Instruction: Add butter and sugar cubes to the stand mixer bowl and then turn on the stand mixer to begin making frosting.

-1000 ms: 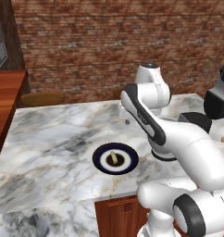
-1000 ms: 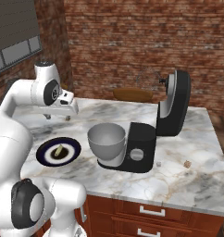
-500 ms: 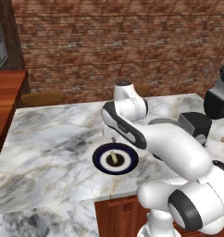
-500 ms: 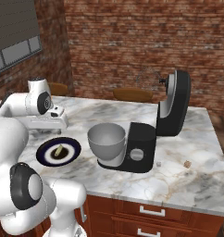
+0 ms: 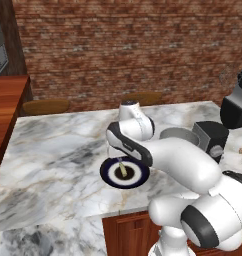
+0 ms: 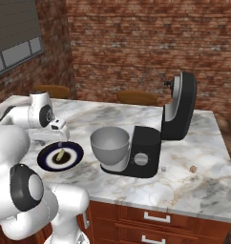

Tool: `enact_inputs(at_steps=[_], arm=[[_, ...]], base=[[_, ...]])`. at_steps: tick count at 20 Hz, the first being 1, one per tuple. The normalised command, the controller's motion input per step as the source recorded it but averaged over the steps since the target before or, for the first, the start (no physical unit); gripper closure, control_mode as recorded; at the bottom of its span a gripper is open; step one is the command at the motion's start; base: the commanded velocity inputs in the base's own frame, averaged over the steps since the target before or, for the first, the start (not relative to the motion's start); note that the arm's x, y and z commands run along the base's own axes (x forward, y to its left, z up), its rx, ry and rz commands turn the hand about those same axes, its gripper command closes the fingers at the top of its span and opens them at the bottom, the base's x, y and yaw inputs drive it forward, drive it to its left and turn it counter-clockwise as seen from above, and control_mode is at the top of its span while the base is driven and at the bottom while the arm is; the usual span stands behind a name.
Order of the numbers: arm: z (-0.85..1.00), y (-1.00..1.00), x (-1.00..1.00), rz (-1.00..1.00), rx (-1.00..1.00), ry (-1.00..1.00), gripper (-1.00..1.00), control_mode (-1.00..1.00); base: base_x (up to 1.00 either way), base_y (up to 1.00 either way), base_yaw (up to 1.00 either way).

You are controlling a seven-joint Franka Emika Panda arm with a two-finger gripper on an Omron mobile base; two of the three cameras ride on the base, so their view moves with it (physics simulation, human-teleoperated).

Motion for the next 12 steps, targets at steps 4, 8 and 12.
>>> enact_inputs(at_steps=[4,8,12], arm=[[-0.38,0.00,0.08,-0.12,0.00,0.00,-1.00,-1.00],[-0.32,0.01,0.35,-0.12,0.00,0.00,-1.00,-1.00],[-0.33,0.09,0.32,-0.10,0.00,0.00,-1.00,-1.00]], base=[[0.00,0.00,0.00],[0.00,0.00,0.00],[0.00,0.00,0.00]])
